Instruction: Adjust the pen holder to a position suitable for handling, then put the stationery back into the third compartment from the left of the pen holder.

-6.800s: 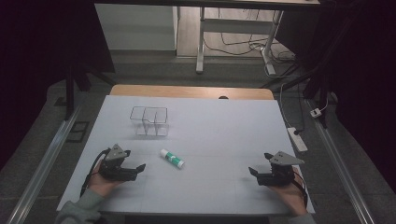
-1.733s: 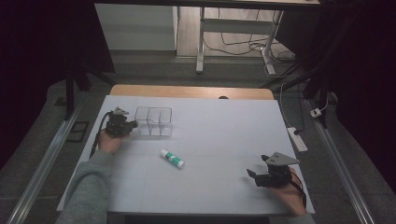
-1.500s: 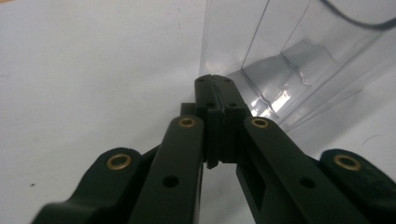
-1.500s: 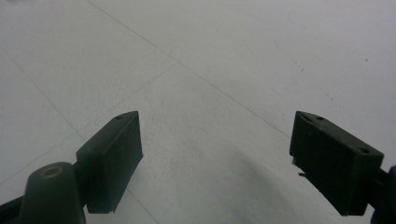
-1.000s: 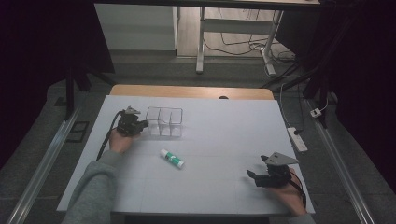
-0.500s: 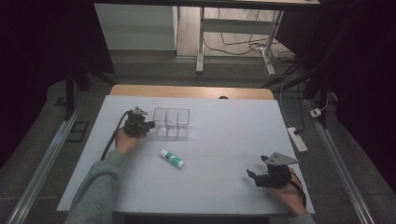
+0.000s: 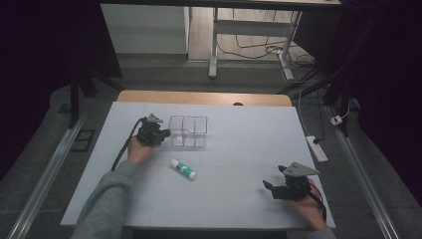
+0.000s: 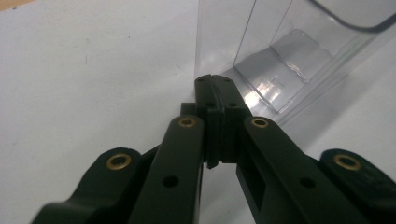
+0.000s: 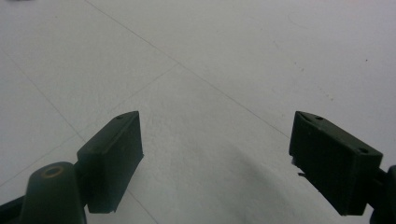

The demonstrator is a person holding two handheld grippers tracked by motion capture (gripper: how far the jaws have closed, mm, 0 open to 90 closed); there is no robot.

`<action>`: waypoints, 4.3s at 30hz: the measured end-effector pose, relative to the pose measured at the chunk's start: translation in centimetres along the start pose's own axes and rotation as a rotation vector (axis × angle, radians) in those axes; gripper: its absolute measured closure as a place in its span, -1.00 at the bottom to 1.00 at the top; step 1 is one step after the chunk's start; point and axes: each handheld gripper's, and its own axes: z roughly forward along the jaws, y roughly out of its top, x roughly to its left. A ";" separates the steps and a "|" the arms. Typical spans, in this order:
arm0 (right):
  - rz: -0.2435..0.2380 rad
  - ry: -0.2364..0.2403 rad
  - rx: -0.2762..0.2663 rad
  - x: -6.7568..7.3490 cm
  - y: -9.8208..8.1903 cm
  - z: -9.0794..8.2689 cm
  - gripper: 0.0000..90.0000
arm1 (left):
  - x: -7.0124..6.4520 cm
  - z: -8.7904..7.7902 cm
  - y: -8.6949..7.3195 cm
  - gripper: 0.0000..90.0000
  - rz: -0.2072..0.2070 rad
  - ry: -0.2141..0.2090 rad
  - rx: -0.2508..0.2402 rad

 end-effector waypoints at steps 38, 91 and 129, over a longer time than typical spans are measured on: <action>0.002 -0.003 0.006 0.1 0.0 0.1 -0.61 | -3.4 1.9 2.1 0.97 0.058 -0.057 -0.006; -0.013 0.004 -0.007 0.3 0.0 -0.3 -0.61 | -4.8 -6.2 2.2 -0.33 0.576 -0.231 0.130; -0.003 0.017 -0.024 0.2 0.1 -0.6 -0.60 | -6.0 -2.5 2.6 -0.17 0.906 -0.456 0.356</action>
